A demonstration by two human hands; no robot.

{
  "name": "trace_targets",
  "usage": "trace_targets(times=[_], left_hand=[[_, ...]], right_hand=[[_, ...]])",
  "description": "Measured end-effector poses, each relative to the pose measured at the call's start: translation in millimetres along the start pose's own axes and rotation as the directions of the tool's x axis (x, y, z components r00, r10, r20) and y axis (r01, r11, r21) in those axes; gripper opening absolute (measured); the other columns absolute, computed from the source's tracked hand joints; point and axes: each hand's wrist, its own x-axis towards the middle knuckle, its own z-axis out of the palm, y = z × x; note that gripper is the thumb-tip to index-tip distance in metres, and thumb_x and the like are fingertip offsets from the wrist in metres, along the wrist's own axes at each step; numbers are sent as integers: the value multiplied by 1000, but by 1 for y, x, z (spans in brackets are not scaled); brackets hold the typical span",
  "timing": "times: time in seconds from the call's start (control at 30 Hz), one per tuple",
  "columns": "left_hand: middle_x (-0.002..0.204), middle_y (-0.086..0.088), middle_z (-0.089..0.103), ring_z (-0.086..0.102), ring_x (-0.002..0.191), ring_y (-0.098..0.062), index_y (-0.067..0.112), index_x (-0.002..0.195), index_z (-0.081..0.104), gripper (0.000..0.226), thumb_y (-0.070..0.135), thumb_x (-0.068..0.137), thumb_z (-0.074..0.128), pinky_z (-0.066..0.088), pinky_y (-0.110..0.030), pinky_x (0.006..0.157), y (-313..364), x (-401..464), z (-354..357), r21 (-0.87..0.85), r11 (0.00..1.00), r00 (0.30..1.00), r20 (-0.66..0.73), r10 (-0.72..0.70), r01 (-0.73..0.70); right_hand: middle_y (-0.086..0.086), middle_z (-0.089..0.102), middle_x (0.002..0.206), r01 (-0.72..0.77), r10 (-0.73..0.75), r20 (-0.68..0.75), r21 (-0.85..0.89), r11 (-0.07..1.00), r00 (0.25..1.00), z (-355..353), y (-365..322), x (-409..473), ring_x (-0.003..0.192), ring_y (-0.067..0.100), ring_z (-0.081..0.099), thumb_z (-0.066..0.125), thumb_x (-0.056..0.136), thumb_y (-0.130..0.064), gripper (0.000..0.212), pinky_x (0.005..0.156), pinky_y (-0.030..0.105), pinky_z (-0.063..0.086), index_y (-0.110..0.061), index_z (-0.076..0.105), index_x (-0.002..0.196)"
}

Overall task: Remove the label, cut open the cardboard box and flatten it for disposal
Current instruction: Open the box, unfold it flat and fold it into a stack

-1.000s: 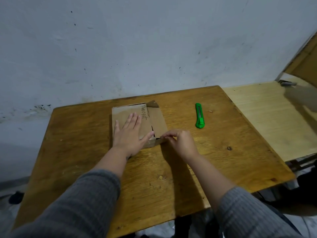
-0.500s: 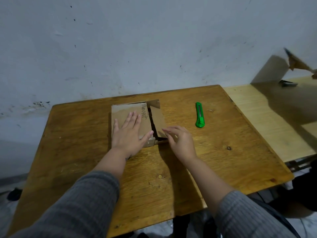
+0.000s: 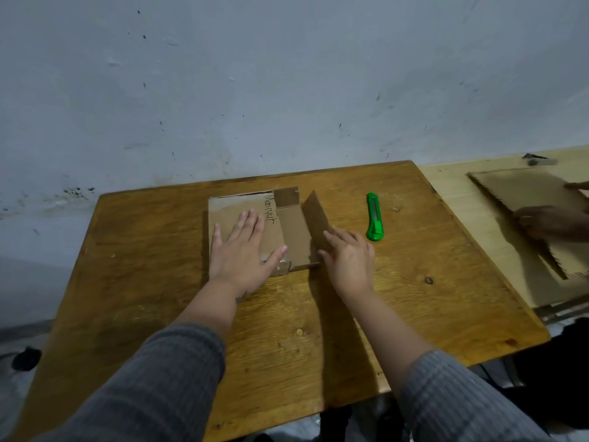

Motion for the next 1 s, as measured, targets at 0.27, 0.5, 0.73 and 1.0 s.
trace_targets(times=[0.27, 0.5, 0.73, 1.0], left_hand=[[161, 3, -8, -10, 147, -11, 22, 153, -3, 88, 76, 83, 0, -1, -55, 118, 0, 1, -2, 3, 1000, 1000, 2, 8, -8], [161, 4, -7, -10, 147, -12, 23, 153, -4, 87, 76, 84, -2, 0, -54, 118, 1, -1, -3, 9, 1000, 1000, -12, 4, -4], [160, 6, -11, -13, 146, -10, 24, 152, -7, 83, 74, 86, 1, -3, -52, 118, 0, -2, -2, -17, 1000, 1000, -6, 3, -3], [159, 9, -7, -10, 146, -5, 29, 152, -3, 80, 74, 87, 12, -10, -48, 118, -23, 10, -15, 37, 993, 992, 65, 110, -113]], right_hand=[[-10, 23, 157, -44, 98, 325, -170, 984, 940, 9, 28, 6, 148, 24, 1, 44, 89, -57, 60, 110, 66, -10, -30, 37, 142], [-6, 35, 152, 136, -118, 143, -121, 983, 983, 2, -12, 54, 147, 16, 13, 41, 98, -28, 37, 119, 49, -4, -25, 50, 134], [8, 42, 148, 331, -350, 246, 116, 937, 904, 25, -61, 128, 141, 24, 32, 46, 95, -7, 42, 118, 42, 22, -21, 52, 134], [6, 69, 112, 122, -144, 209, 114, 986, 967, 13, -42, 131, 92, 23, 65, 48, 96, -18, 28, 72, 33, 53, -25, 66, 117]])
